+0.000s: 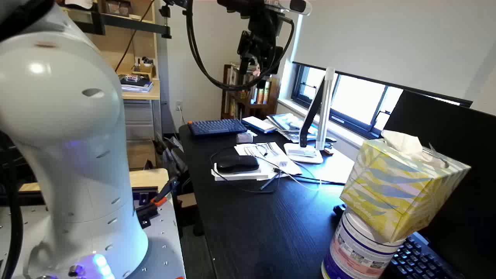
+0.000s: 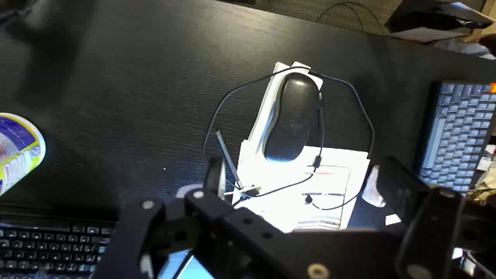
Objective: Take the tissue box from the top of the white bottle and put it on the table then take the black case and put it on the white bottle
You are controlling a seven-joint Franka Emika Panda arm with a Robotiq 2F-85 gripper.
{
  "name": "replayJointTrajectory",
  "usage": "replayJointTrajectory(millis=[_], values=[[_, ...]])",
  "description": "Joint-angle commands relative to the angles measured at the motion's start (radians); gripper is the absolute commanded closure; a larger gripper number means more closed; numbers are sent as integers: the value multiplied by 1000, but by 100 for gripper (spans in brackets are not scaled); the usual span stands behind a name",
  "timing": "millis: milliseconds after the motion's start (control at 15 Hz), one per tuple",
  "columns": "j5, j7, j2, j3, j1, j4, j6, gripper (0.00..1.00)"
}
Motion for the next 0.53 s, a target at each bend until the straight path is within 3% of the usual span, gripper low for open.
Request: replayJointTrajectory(millis=[0,267,467], values=[[6,-6,0,10,-13,2,-4,0],[11,3,5,10,-15,6,0,0],[-3,9,36,-13,-54,31,33,0]])
